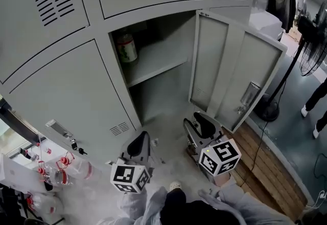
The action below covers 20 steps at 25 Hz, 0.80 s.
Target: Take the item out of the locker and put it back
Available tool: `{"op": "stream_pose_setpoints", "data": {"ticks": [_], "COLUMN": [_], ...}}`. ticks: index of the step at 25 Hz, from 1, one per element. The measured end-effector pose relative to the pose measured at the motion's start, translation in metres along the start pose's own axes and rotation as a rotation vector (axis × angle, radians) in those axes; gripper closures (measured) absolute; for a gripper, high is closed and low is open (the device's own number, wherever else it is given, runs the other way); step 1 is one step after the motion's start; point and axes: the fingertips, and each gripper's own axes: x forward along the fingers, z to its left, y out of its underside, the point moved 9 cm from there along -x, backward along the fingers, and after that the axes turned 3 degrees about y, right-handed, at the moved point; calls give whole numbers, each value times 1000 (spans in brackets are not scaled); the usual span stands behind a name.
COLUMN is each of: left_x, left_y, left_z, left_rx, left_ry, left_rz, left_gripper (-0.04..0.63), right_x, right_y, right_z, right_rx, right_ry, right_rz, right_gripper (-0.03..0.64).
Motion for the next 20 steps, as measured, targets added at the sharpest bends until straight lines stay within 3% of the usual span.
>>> {"op": "stream_pose_setpoints", "data": {"ticks": [10,20], "left_x": [1,-11], "left_y": [-3,-18], "left_z": [14,13], "left_rx": [14,13], "left_ry": [-117,-259], "left_rz": [-31,-76], "left_gripper": [588,588], "right_x": [70,114], "right_y": [-23,-91], "right_z": [0,12], "right_rx": [-16,-70], "right_ry": [-164,-274], "right_rz": [-53,-132], "right_gripper": [477,420]}}
